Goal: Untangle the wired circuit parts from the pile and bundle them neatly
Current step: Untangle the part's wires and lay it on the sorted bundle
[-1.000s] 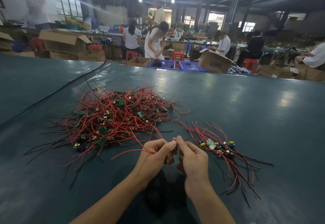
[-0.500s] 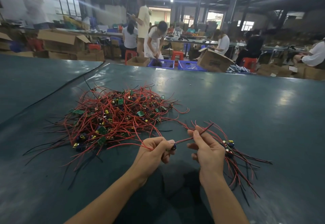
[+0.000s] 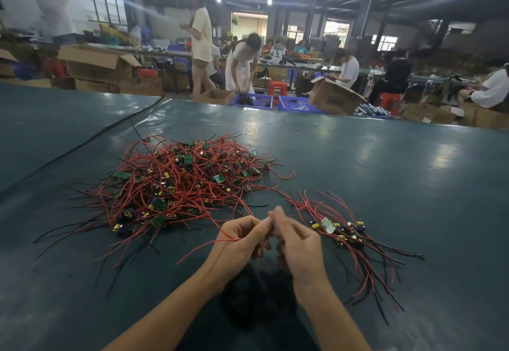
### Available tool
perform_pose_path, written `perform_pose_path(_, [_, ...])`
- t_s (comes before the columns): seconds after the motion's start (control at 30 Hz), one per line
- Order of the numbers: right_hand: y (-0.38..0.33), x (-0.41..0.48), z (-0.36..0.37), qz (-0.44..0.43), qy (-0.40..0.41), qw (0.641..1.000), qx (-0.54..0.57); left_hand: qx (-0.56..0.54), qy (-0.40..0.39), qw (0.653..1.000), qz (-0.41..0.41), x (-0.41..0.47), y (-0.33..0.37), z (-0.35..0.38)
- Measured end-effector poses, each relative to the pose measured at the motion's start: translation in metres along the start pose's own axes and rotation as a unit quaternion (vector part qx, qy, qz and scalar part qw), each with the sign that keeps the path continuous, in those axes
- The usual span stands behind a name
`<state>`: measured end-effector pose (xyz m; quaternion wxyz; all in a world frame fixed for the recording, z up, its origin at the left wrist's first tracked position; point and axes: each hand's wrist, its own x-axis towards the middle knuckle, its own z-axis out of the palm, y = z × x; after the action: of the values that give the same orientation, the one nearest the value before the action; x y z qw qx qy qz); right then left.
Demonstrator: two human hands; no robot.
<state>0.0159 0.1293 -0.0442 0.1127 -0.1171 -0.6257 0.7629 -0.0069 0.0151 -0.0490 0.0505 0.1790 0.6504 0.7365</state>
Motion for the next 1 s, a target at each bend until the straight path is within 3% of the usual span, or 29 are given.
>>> perform_pose_path(0.2, [0.003, -0.001, 0.005, -0.043, 0.021, 0.999, -0.01, 0.013, -0.017, 1.0, -0.011, 0.002, -0.004, -0.003])
perform_pose_path(0.47, [-0.01, 0.028, -0.037, -0.068, 0.185, 0.98, 0.018, -0.004, -0.041, 0.999, -0.006, 0.004, -0.001, -0.005])
perform_pose_path(0.63, [-0.006, 0.031, -0.043, -0.091, 0.21, 0.973, 0.038, -0.01, -0.031, 0.999, 0.002, 0.002, -0.002, -0.004])
perform_pose_path(0.8, [-0.007, 0.024, -0.034, -0.058, 0.126, 0.985, 0.099, -0.035, -0.008, 0.999, 0.002, 0.003, 0.0, -0.009])
perform_pose_path(0.9, [-0.003, 0.014, -0.024, -0.04, 0.016, 0.998, 0.047, -0.06, -0.021, 0.998, -0.007, 0.003, 0.0, -0.009])
perform_pose_path(1.0, [0.005, 0.002, -0.01, -0.083, -0.098, 0.991, -0.028, -0.064, -0.064, 0.996, -0.009, 0.001, -0.001, -0.007])
